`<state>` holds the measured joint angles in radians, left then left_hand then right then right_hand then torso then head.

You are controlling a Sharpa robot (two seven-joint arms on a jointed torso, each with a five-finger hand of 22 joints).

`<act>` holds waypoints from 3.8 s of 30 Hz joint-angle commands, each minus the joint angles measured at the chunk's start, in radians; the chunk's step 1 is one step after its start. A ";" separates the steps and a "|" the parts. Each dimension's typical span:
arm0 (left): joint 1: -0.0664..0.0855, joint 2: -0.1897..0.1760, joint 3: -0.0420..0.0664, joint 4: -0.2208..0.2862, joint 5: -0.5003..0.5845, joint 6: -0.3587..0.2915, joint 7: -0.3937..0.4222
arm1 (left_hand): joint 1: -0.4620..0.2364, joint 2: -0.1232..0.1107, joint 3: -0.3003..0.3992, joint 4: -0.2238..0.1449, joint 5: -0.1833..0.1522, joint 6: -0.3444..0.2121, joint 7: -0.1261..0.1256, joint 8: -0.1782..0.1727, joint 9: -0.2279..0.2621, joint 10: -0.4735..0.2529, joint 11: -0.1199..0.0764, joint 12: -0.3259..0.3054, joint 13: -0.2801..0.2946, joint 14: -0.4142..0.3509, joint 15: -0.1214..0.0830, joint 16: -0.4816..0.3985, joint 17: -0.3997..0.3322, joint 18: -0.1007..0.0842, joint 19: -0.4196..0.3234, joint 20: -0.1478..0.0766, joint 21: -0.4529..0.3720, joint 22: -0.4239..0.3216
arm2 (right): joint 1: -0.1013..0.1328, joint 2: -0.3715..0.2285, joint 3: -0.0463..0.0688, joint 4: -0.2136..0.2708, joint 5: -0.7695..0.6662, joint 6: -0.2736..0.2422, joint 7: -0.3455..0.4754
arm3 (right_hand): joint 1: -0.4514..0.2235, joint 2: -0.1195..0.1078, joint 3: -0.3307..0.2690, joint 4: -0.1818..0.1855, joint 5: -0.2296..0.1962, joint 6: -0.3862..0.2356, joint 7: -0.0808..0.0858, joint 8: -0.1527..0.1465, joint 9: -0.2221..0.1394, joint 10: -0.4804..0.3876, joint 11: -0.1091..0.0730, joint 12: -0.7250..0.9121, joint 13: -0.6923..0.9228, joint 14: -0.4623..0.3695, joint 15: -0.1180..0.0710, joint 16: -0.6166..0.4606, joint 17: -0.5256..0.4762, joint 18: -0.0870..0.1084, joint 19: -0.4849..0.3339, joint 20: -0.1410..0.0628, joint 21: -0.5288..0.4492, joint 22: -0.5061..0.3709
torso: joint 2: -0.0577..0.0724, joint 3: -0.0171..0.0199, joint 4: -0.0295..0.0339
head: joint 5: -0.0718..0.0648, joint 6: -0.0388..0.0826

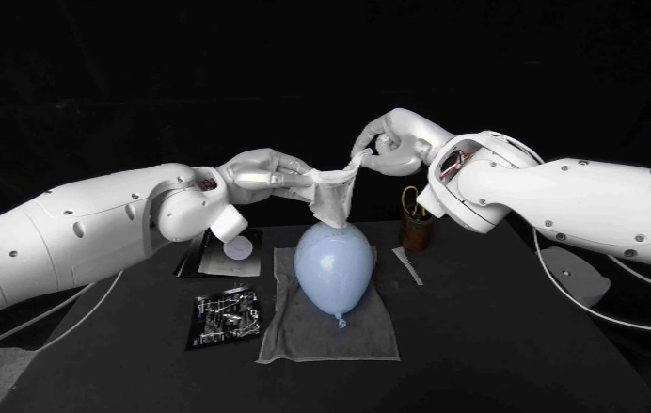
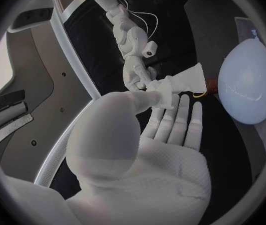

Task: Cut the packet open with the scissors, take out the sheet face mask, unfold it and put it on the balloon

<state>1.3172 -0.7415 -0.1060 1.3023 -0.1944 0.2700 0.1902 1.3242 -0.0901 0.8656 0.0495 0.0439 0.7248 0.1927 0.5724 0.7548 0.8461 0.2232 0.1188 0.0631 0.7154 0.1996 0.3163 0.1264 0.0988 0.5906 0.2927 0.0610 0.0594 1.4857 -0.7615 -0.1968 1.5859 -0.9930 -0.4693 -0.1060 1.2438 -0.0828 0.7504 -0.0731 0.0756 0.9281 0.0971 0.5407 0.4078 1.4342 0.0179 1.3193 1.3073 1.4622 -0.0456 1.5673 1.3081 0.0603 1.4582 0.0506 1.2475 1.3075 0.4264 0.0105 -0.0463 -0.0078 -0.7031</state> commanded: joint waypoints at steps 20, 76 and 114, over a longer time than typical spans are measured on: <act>-0.137 0.059 0.022 -0.089 0.348 0.165 0.079 | -0.237 -0.085 -0.211 0.146 0.005 -0.260 0.071 -0.066 -0.172 0.012 0.014 -0.052 0.001 0.051 0.005 -0.088 -0.020 0.026 0.084 0.000 -0.007 -0.005 | 0.048 0.093 0.022 -0.066 0.092 0.061 0.003 | 0.015 0.000 -0.011 -0.005 0.048 0.020 -0.004 -0.002 0.006 0.007 -0.007 0.001 0.017 0.109 -0.008 0.004 0.263 0.002 0.030 -0.001 0.006 0.168 | -0.002 -0.0017 0.0011 | 0.000 0.009; -0.146 0.089 0.034 -0.053 0.347 -0.043 0.144 | -0.020 0.055 -0.902 0.240 0.003 -0.165 0.087 -0.098 -0.456 0.029 0.007 -0.010 0.005 0.132 -0.004 -0.173 0.003 0.061 0.220 -0.001 0.000 0.002 | 0.051 0.201 0.024 -0.137 -0.012 0.092 -0.098 | 0.006 -0.009 -0.021 -0.003 0.087 0.021 -0.002 -0.013 0.008 0.007 -0.007 -0.005 0.018 0.109 -0.009 0.004 0.263 0.005 0.029 -0.003 -0.008 0.165 | -0.001 0.0004 0.0000 | 0.004 0.016; -0.146 0.091 0.034 0.003 0.380 0.057 0.130 | -0.060 0.096 -0.969 0.240 0.003 -0.157 0.066 -0.100 -0.492 0.055 -0.002 -0.041 0.003 0.153 -0.011 -0.192 0.002 0.070 0.265 -0.001 0.004 0.005 | 0.047 0.246 0.021 -0.227 -0.057 0.289 -0.141 | 0.010 -0.108 -0.303 0.103 -0.012 -0.144 0.082 -0.269 -0.073 -0.199 0.075 -0.197 -0.146 0.036 0.067 -0.075 0.151 0.057 -0.079 0.067 -0.340 0.067 | -0.001 0.0000 0.0000 | 0.001 0.015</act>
<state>1.1697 -0.6504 -0.0744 1.3034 0.1691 0.3156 0.3107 1.2619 -0.0013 -0.1020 0.2966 0.0499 0.5587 0.1682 0.4678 0.2641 0.8949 0.2221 0.0781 0.0643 0.8615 0.1863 0.1301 0.1277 0.1610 0.8508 0.2896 0.0641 0.0639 1.5336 -0.5135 -0.1748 1.3596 -1.0181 -0.2152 -0.2391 1.2465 -0.1910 0.4509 0.0308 0.0602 0.7769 0.1764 0.2762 0.3360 1.2375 0.0933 1.1257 1.1630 1.4663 0.0147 1.4955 1.3081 0.0995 1.3854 0.1164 0.9108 1.3073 0.4262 0.0109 -0.0461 -0.0062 -0.6884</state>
